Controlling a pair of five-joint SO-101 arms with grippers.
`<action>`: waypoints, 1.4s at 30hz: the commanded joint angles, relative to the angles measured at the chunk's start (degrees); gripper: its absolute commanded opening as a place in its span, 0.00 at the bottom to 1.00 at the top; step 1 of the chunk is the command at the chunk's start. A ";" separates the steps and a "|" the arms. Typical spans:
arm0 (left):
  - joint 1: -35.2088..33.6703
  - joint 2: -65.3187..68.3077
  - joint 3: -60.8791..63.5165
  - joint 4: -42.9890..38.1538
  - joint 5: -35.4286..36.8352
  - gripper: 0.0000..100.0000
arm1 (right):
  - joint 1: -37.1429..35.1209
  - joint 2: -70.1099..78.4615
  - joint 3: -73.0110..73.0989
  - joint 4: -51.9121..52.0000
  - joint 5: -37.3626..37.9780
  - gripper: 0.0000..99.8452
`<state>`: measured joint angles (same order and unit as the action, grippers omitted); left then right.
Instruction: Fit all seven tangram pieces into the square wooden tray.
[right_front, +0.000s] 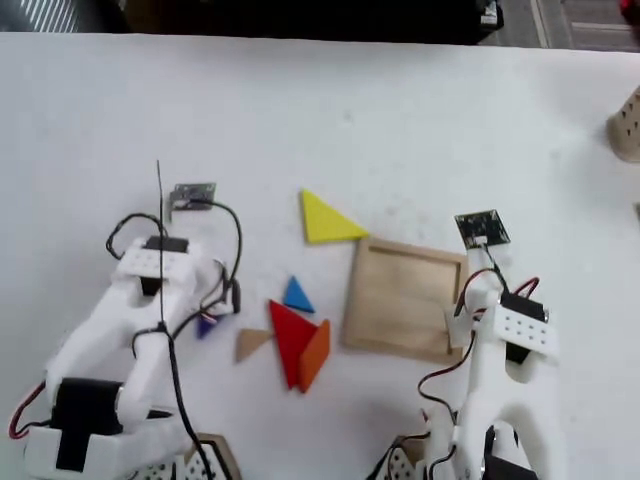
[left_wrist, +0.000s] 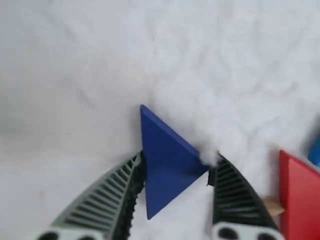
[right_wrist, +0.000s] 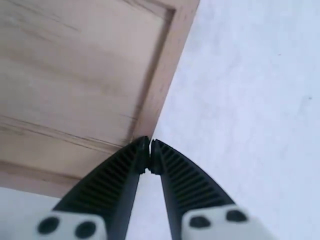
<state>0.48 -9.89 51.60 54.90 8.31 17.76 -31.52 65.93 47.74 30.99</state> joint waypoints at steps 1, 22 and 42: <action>0.40 0.13 -0.88 0.26 -0.70 0.08 | -0.04 -1.19 0.09 0.22 0.70 0.02; -0.13 0.13 -0.79 0.70 -0.79 0.11 | -0.04 -1.10 0.09 0.22 0.70 0.02; 0.04 -0.31 -2.55 0.88 -0.79 0.10 | -0.04 -1.01 0.09 0.22 0.70 0.02</action>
<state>0.48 -9.98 51.52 54.99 8.22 17.76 -31.52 65.93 47.74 30.99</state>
